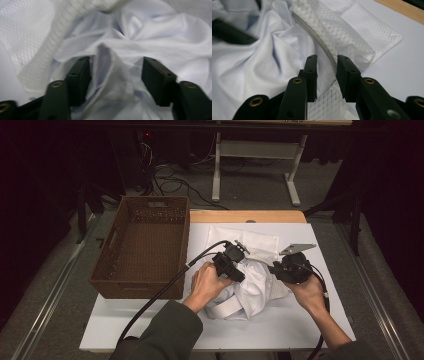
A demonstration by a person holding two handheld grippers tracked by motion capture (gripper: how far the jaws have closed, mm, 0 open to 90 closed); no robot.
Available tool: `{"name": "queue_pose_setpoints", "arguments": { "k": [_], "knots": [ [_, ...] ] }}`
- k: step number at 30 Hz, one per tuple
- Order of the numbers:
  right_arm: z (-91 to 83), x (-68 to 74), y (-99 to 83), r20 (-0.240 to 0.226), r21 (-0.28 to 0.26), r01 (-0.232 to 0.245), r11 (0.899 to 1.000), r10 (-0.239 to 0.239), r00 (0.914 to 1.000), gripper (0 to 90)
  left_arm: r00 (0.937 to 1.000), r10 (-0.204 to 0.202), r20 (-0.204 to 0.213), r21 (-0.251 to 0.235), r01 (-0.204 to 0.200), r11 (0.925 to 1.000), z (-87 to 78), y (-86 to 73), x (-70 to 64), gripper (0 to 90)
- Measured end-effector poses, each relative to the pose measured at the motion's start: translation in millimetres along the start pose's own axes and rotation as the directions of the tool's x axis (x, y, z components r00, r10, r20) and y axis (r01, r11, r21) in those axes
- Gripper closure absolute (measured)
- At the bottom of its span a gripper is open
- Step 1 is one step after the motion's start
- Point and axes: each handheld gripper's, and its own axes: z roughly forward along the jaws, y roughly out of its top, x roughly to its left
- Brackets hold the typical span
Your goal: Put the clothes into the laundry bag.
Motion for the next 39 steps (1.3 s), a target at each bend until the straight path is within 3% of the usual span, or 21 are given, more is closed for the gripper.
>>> {"name": "queue_pose_setpoints", "arguments": {
  "k": [6,9,12,15,18,20,24,26,28,31,34,39],
  "knots": [
    [23.0,4.9,11.0,0.011,0.022,0.024,0.999,-0.024,0.9997,67.3,0.9988,-0.034,0.034,-0.019,0.035,0.9992,-5.1,-23.4,-2.6,27.1],
    [30.0,3.8,15.5,0.009,0.041,0.03,0.999,-0.03,0.9995,77.7,0.9993,0.002,0.037,-0.013,-0.002,0.9999,-0.8,-26.3,-13.7,23.0],
    [29.5,4.3,16.9,0.007,0.044,0.039,0.998,-0.04,0.9992,89.0,0.9971,0.01,0.075,-0.021,-0.009,0.9997,7.3,-25.6,-20.9,21.1],
    [27.4,5.6,15.9,-0.006,0.046,0.055,0.997,-0.055,0.9985,89.8,0.9953,0.001,0.096,-0.017,0.001,0.9998,16.1,-23.8,-23.2,20.0],
    [25.1,6.8,14.9,-0.019,0.048,0.058,0.997,-0.057,0.9982,89.9,0.9967,0.006,0.08,-0.004,-0.006,1.0,25.3,-22.6,-25.4,20.2],
    [24.6,6.8,15.0,-0.027,0.041,0.054,0.998,-0.053,0.9982,89.9,0.9993,0.006,0.038,0.015,-0.007,0.9999,36.9,-22.7,-24.3,24.6],
    [23.4,8.4,14.7,-0.04,0.036,0.057,0.998,-0.056,0.9976,90.0,0.9999,0.012,0.01,0.022,-0.013,0.9997,49.0,-21.7,-20.8,41.6],
    [21.9,10.3,13.8,-0.048,0.034,0.062,0.997,-0.061,0.997,90.0,0.9993,0.019,0.032,0.005,-0.019,0.9998,46.6,-20.7,-18.2,62.2],
    [20.0,11.3,13.8,-0.053,0.028,0.064,0.998,-0.062,0.9967,90.0,0.9979,0.01,0.064,-0.006,-0.01,0.9999,41.6,-19.4,-14.7,73.8],
    [13.5,12.5,13.9,-0.068,0.01,0.072,0.997,-0.072,0.9952,90.0,0.9957,0.013,0.091,-0.077,-0.006,0.997,23.4,-17.6,-14.6,78.4],
    [8.6,12.8,12.6,-0.076,-0.003,0.081,0.997,-0.081,0.9938,90.0,0.99,0.0,0.141,-0.168,0.024,0.9855,-1.2,-14.0,-13.7,79.1],
    [4.1,13.4,12.5,-0.106,-0.015,0.081,0.997,-0.082,0.991,90.0,0.9897,0.008,0.143,-0.213,0.023,0.9768,-24.4,-13.1,-12.7,79.1]
  ]
}}
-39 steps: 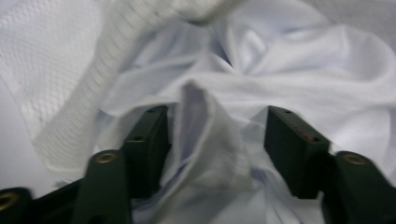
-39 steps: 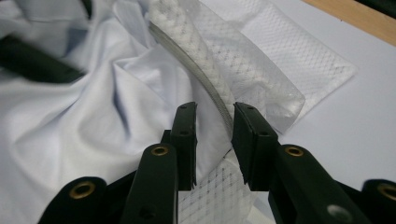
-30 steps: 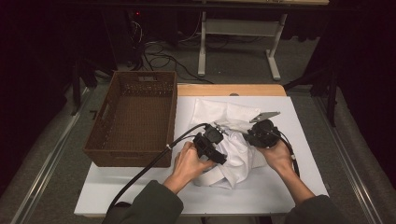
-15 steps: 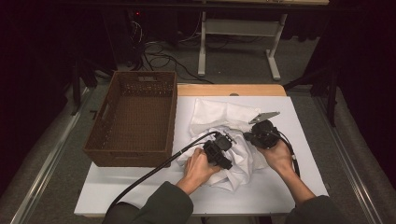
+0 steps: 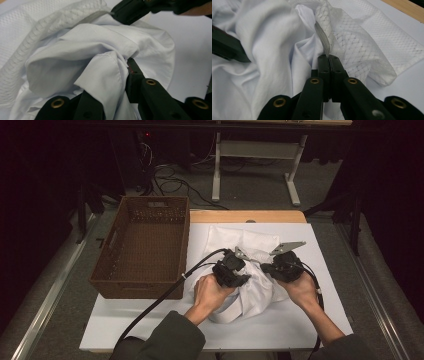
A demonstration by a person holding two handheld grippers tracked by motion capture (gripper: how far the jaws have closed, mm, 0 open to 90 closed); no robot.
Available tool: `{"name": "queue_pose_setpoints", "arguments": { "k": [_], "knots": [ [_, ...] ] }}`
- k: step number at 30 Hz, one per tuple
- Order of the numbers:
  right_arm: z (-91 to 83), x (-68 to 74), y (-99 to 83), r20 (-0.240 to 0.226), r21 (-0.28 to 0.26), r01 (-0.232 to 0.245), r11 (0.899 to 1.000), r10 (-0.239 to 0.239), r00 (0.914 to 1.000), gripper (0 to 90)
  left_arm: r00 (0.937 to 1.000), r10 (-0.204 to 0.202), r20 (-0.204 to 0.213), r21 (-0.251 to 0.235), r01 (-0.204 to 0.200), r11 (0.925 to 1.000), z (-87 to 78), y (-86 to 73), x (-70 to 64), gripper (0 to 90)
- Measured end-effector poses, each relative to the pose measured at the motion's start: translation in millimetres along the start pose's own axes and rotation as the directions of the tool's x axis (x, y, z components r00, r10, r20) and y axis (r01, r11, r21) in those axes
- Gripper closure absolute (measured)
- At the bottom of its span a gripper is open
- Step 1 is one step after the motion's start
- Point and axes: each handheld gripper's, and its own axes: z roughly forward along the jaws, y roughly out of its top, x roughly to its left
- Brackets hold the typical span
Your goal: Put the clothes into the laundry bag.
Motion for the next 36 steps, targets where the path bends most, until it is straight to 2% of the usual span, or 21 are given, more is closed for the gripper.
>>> {"name": "queue_pose_setpoints", "arguments": {
  "k": [2,4,6,7,8,11,14,16,18,19,20,23,25,26,28,30,31,32,34,36],
  "knots": [
    [-0.2,2.5,0.4,-0.005,-0.005,0.003,1.0,-0.003,1.0,90.0,0.9999,-0.006,-0.014,-0.004,0.006,1.0,2.5,0.1,1.0,79.1],
    [0.0,4.4,0.4,-0.009,-0.002,0.016,1.0,-0.016,0.9998,90.0,0.9993,-0.031,-0.023,0.0,0.031,0.9995,11.7,0.6,5.0,79.1],
    [-0.4,5.9,-0.4,-0.011,0.001,0.012,1.0,-0.012,0.9999,90.0,0.996,-0.056,-0.07,0.028,0.058,0.9979,29.9,1.9,13.6,79.2],
    [-0.9,5.9,-1.2,-0.012,-0.001,0.022,1.0,-0.022,0.9997,90.0,0.9952,-0.064,-0.073,0.045,0.068,0.9967,36.1,2.2,18.8,79.2],
    [-1.8,6.4,-1.6,-0.015,0.0,0.02,1.0,-0.02,0.9997,90.0,0.9922,-0.094,-0.081,0.051,0.099,0.9938,45.3,2.4,24.1,79.2],
    [-6.0,9.5,-3.0,-0.025,-0.013,0.025,1.0,-0.025,0.9994,90.0,0.9818,-0.147,-0.121,0.064,0.156,0.9857,66.5,4.5,38.0,79.3],
    [-7.5,16.2,-4.6,-0.035,-0.016,0.034,0.999,-0.035,0.9988,90.0,0.9688,-0.18,-0.17,0.06,0.192,0.9795,81.0,8.6,44.8,79.2],
    [-3.5,21.2,-7.5,-0.042,0.001,0.044,0.999,-0.044,0.9982,90.0,0.9651,-0.195,-0.175,0.056,0.208,0.9766,83.9,9.8,46.3,78.9],
    [6.3,24.9,-12.4,-0.042,0.035,0.052,0.998,-0.05,0.9979,90.0,0.9663,-0.189,-0.175,0.061,0.202,0.9774,82.3,9.6,45.4,77.7],
    [12.0,25.2,-15.3,-0.04,0.055,0.055,0.997,-0.053,0.9978,90.0,0.969,-0.178,-0.172,0.068,0.192,0.9792,79.7,9.3,44.1,75.9],
    [17.0,24.4,-18.1,-0.035,0.077,0.054,0.996,-0.052,0.9981,90.0,0.9743,-0.154,-0.164,0.081,0.169,0.9822,74.5,9.0,42.1,73.2],
    [27.2,19.2,-26.2,-0.029,0.113,0.038,0.993,-0.035,0.999,90.0,0.9843,-0.116,-0.133,0.126,0.133,0.983,58.5,8.9,37.8,57.0],
    [28.5,16.8,-28.2,-0.03,0.12,0.034,0.992,-0.031,0.9991,90.0,0.9898,-0.081,-0.117,0.135,0.096,0.9861,39.5,8.8,32.1,47.7],
    [27.8,16.5,-28.5,-0.027,0.123,0.027,0.992,-0.024,0.9993,90.0,0.99,-0.065,-0.126,0.128,0.081,0.9885,29.9,9.3,28.8,44.0],
    [27.5,16.0,-28.5,-0.026,0.13,0.028,0.991,-0.025,0.9994,89.9,0.9879,-0.042,-0.149,0.093,0.056,0.9941,10.5,10.5,23.3,39.8],
    [27.8,15.7,-28.9,-0.026,0.135,0.036,0.99,-0.033,0.9991,89.8,0.9828,-0.041,-0.18,0.075,0.055,0.9957,-3.8,11.8,22.9,38.2],
    [27.7,15.9,-28.9,-0.026,0.139,0.039,0.989,-0.035,0.999,89.8,0.9739,-0.039,-0.224,0.077,0.058,0.9953,-7.6,11.8,25.4,37.4],
    [27.7,16.1,-28.8,-0.025,0.139,0.043,0.989,-0.04,0.9989,89.8,0.969,-0.041,-0.244,0.088,0.065,0.994,-8.0,11.4,28.5,36.6],
    [26.9,16.8,-28.2,-0.024,0.14,0.038,0.989,-0.035,0.9991,89.8,0.9608,-0.084,-0.264,0.115,0.118,0.9863,-1.6,8.2,39.2,35.5],
    [26.1,16.3,-27.8,-0.029,0.141,0.039,0.989,-0.035,0.999,89.8,0.9601,-0.136,-0.245,0.159,0.178,0.9712,14.3,2.1,49.4,34.4]
  ]
}}
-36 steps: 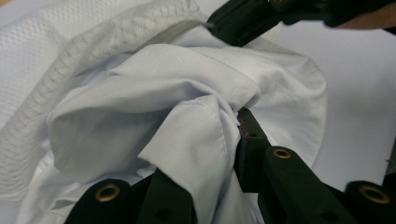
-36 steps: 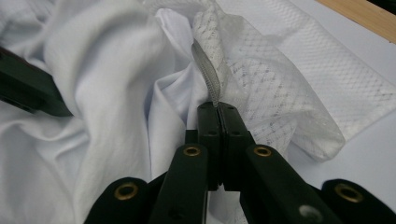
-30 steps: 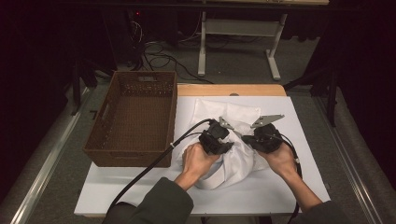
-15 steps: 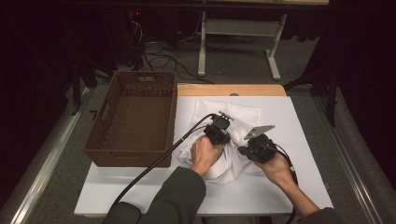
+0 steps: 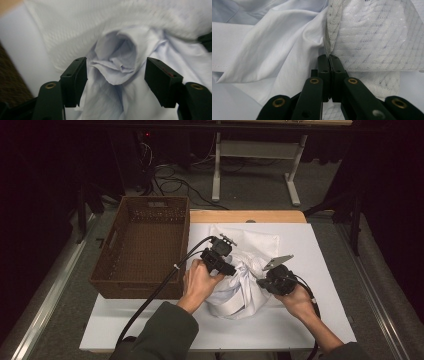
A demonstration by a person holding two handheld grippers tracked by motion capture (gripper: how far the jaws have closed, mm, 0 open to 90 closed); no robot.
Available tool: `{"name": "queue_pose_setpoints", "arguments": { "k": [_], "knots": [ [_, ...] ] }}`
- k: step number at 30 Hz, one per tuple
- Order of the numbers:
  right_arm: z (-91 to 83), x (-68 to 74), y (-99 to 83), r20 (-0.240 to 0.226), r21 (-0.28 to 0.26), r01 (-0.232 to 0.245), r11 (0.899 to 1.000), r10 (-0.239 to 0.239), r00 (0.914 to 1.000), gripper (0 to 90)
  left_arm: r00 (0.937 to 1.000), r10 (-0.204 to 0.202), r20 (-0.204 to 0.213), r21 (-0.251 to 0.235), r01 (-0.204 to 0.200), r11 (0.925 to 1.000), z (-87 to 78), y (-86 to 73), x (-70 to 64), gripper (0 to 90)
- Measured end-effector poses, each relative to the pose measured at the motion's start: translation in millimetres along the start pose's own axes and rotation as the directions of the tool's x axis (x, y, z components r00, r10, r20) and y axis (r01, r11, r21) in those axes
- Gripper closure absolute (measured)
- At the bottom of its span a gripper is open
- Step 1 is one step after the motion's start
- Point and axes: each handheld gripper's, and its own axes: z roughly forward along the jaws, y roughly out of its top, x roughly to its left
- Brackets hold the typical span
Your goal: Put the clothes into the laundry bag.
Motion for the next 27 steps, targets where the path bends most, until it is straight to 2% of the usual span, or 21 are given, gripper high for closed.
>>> {"name": "queue_pose_setpoints", "arguments": {
  "k": [2,4,5,7,11,14,17,19,21,24,26,27],
  "knots": [
    [-0.7,-1.8,0.5,-0.005,0.003,0.003,1.0,-0.003,1.0,89.7,0.9986,-0.032,0.043,0.054,0.03,0.9981,22.2,-4.0,3.8,33.1],
    [-1.8,-2.6,2.3,-0.014,0.007,-0.01,1.0,0.01,0.9998,89.3,0.9962,-0.058,0.065,0.081,0.053,0.9953,42.7,-8.8,5.4,35.2],
    [-2.7,-3.4,3.9,-0.016,0.015,-0.004,1.0,0.004,0.9999,88.7,0.9951,-0.059,0.08,0.094,0.051,0.9943,50.5,-11.4,5.9,40.8],
    [-7.2,-4.0,9.2,-0.005,0.014,-0.004,1.0,0.004,1.0,81.6,0.9941,-0.053,0.095,0.089,0.045,0.995,58.9,-15.2,5.2,51.7],
    [-20.7,-4.2,29.3,0.032,-0.032,0.01,0.999,-0.009,0.9994,67.1,0.9951,-0.021,0.096,0.065,0.015,0.9978,53.9,-17.3,4.5,69.5],
    [-24.8,-3.3,48.8,0.053,-0.061,0.017,0.998,-0.014,0.9985,64.7,0.9948,-0.012,0.102,0.046,0.007,0.9989,50.8,-19.6,3.4,76.5],
    [-20.0,-1.8,65.4,0.06,-0.049,0.017,0.999,-0.014,0.9981,70.1,0.9943,0.001,0.107,0.019,-0.003,0.9998,45.5,-23.1,1.4,79.4],
    [-10.7,-1.8,72.8,0.08,-0.004,0.032,0.999,-0.031,0.9963,78.4,0.993,0.009,0.118,0.002,-0.009,1.0,39.7,-26.1,1.5,80.4],
    [-2.2,-4.9,75.8,0.072,0.022,0.013,1.0,-0.015,0.9973,88.5,0.9905,0.025,0.135,-0.019,-0.023,0.9996,31.5,-29.7,1.5,81.4],
    [-0.7,-5.6,77.3,0.057,0.009,0.002,1.0,-0.002,0.9983,90.0,0.9831,0.068,0.17,-0.06,-0.058,0.9965,16.1,-37.0,-3.7,82.4],
    [-5.1,-2.4,77.8,0.047,-0.017,0.015,1.0,-0.014,0.9988,90.0,0.9715,0.125,0.201,-0.087,-0.11,0.9902,6.2,-42.1,-14.6,82.8],
    [-8.6,-0.8,78.1,0.034,-0.036,0.023,0.999,-0.022,0.9992,90.0,0.9633,0.155,0.219,-0.097,-0.137,0.9858,2.8,-43.7,-21.9,83.0]
  ]
}}
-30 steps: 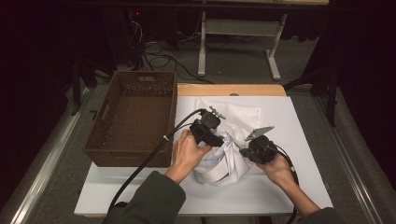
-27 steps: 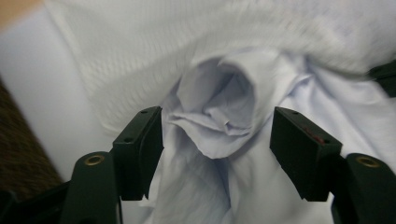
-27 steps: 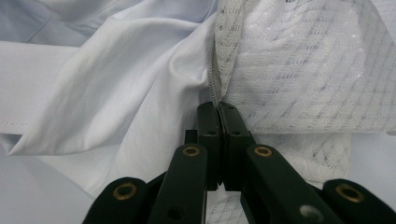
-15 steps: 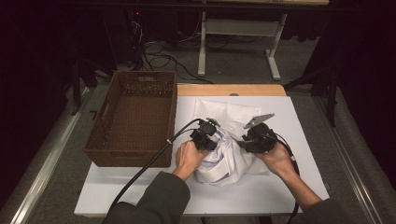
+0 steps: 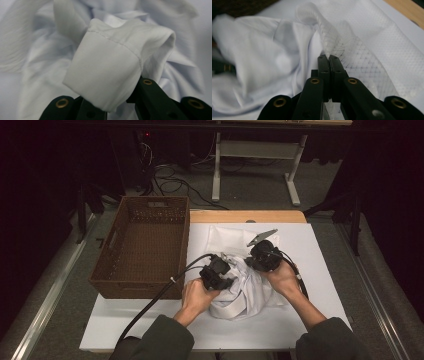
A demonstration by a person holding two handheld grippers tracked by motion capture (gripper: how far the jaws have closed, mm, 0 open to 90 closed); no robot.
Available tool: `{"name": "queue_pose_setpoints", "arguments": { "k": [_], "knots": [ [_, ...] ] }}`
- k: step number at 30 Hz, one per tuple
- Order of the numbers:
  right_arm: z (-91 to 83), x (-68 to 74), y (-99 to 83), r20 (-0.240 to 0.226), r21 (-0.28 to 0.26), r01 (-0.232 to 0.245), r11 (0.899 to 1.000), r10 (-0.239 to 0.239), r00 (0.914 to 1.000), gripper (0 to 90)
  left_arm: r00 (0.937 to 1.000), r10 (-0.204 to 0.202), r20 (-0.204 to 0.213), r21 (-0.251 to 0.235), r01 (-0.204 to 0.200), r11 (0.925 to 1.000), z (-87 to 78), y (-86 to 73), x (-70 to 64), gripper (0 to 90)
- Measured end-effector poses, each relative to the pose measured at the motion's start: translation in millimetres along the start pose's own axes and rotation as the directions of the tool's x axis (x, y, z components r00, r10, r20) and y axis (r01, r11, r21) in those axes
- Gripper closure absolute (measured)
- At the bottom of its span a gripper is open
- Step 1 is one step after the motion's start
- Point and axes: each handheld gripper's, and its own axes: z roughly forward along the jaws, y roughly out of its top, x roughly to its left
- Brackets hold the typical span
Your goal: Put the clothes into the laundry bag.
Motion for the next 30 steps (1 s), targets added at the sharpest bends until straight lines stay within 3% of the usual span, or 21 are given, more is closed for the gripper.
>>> {"name": "queue_pose_setpoints", "arguments": {
  "k": [3,6,10,13,16,18,21,23,25,27,28,29,30],
  "knots": [
    [-11.2,6.4,2.0,-0.041,-0.057,0.016,0.998,-0.018,0.999,90.0,0.9975,0.021,0.068,-0.021,-0.019,0.9996,0.6,0.5,-12.8,83.4],
    [-23.6,16.6,2.3,-0.092,-0.114,0.018,0.993,-0.029,0.9954,90.0,0.9961,-0.026,0.084,-0.019,0.027,0.9995,10.9,3.0,-5.7,83.5],
    [-25.1,24.5,-6.2,-0.102,-0.105,0.041,0.994,-0.052,0.9934,90.0,0.9919,-0.127,0.009,-0.059,0.127,0.9902,27.6,5.9,14.8,82.2],
    [-15.4,17.5,-17.2,-0.094,-0.06,0.015,0.998,-0.02,0.9954,90.0,0.9912,-0.127,-0.039,-0.03,0.125,0.9916,32.3,4.8,19.5,73.0],
    [-7.6,11.4,-27.3,-0.08,-0.022,0.001,1.0,-0.003,0.9968,90.0,0.9906,-0.095,-0.098,0.008,0.096,0.9953,19.0,3.8,14.6,51.8],
    [-5.5,9.1,-31.6,-0.081,-0.012,-0.006,1.0,0.005,0.9967,90.0,0.9888,-0.062,-0.136,-0.003,0.062,0.9981,0.7,2.7,10.4,41.5],
    [-6.3,7.0,-35.8,-0.074,-0.006,-0.006,1.0,0.006,0.9972,90.0,0.9855,-0.061,-0.158,-0.063,0.052,0.9967,-33.6,3.7,7.7,34.4],
    [-6.2,6.3,-38.5,-0.07,0.002,-0.014,1.0,0.014,0.9974,90.0,0.9803,-0.08,-0.181,-0.085,0.065,0.9942,-46.3,5.0,11.0,31.6],
    [-5.5,5.0,-41.1,-0.066,0.011,-0.009,1.0,0.009,0.9978,90.0,0.9735,-0.123,-0.193,-0.062,0.113,0.9917,-48.5,6.8,20.3,30.4],
    [-5.2,3.5,-43.3,-0.07,0.011,-0.011,1.0,0.012,0.9975,90.0,0.9631,-0.153,-0.221,-0.003,0.156,0.9877,-36.8,7.0,31.0,28.6],
    [-5.1,2.2,-44.4,-0.076,0.01,-0.017,1.0,0.018,0.997,90.0,0.9545,-0.165,-0.248,0.022,0.176,0.9841,-28.2,6.4,35.7,29.4],
    [-5.1,0.3,-45.4,-0.087,0.01,-0.028,1.0,0.029,0.9958,90.0,0.9451,-0.19,-0.266,0.037,0.207,0.9777,-19.1,5.8,40.2,30.6],
    [-5.3,-0.9,-45.7,-0.096,0.011,-0.044,0.999,0.045,0.9944,90.0,0.9425,-0.209,-0.261,0.052,0.23,0.9718,-9.9,5.5,43.8,30.6]
  ]
}}
